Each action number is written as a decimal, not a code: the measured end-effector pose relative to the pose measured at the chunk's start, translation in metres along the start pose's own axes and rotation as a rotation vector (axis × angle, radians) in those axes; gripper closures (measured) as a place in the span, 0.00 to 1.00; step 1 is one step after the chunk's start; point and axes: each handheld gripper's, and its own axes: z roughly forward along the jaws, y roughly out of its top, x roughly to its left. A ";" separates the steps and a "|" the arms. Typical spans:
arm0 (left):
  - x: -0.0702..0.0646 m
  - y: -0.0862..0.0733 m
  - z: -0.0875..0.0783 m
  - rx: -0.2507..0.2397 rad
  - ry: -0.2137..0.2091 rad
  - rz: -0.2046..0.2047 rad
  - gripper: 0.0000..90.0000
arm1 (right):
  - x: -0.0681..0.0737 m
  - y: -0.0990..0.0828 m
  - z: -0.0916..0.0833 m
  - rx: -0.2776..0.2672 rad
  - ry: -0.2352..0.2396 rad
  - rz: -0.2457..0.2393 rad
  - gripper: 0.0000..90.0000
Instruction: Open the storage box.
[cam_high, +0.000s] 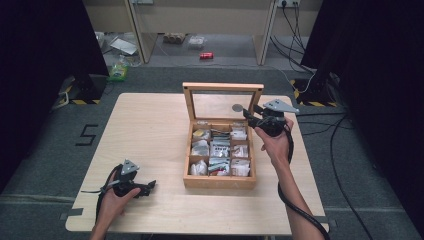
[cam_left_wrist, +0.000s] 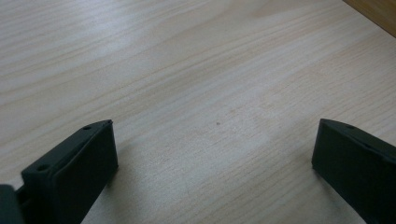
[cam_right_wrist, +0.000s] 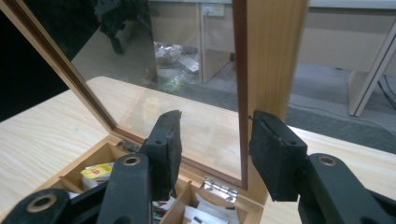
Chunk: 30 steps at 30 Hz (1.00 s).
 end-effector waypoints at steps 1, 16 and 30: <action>0.000 0.000 0.000 0.000 0.000 0.000 0.00 | -0.001 0.001 0.002 0.002 -0.007 -0.005 0.59; 0.000 0.000 0.000 0.000 0.001 0.000 0.00 | -0.007 0.002 0.022 0.049 -0.065 -0.004 0.54; 0.000 0.000 0.000 0.001 0.001 0.002 0.00 | -0.010 -0.004 0.031 0.053 -0.087 0.037 0.52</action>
